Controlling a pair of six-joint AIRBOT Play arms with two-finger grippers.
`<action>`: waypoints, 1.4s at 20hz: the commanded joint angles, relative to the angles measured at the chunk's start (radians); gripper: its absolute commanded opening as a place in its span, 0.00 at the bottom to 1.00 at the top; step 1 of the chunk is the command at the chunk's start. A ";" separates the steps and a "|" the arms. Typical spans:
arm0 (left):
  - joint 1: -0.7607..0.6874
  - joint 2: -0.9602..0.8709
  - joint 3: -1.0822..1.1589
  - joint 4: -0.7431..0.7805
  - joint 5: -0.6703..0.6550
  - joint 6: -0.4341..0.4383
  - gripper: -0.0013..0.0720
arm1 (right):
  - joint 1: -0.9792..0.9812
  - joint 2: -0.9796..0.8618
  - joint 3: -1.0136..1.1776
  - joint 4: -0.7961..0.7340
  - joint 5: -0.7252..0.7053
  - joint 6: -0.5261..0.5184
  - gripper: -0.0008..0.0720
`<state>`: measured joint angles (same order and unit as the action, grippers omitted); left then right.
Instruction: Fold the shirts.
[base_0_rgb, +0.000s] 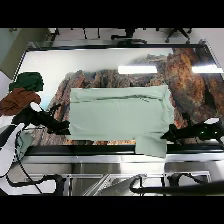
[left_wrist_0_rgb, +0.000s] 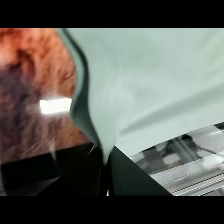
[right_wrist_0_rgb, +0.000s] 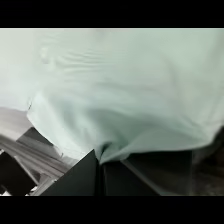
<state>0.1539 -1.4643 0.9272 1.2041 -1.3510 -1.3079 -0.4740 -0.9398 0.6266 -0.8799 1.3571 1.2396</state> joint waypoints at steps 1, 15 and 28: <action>0.000 0.042 0.000 0.112 -0.051 -0.056 0.04 | -0.023 0.105 0.029 -0.183 0.043 0.135 0.04; -0.060 -0.177 0.634 -0.105 -0.105 -0.051 0.04 | 0.107 -0.181 0.477 0.261 -0.306 -0.236 0.04; -0.118 -0.596 1.057 -0.163 -0.215 -0.074 0.80 | 0.124 -0.430 0.713 0.069 -0.362 -0.330 0.84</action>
<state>0.0425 -2.0281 1.9121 1.0557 -1.5017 -1.3796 -0.3180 -1.3930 1.3182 -0.6853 0.9421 0.9031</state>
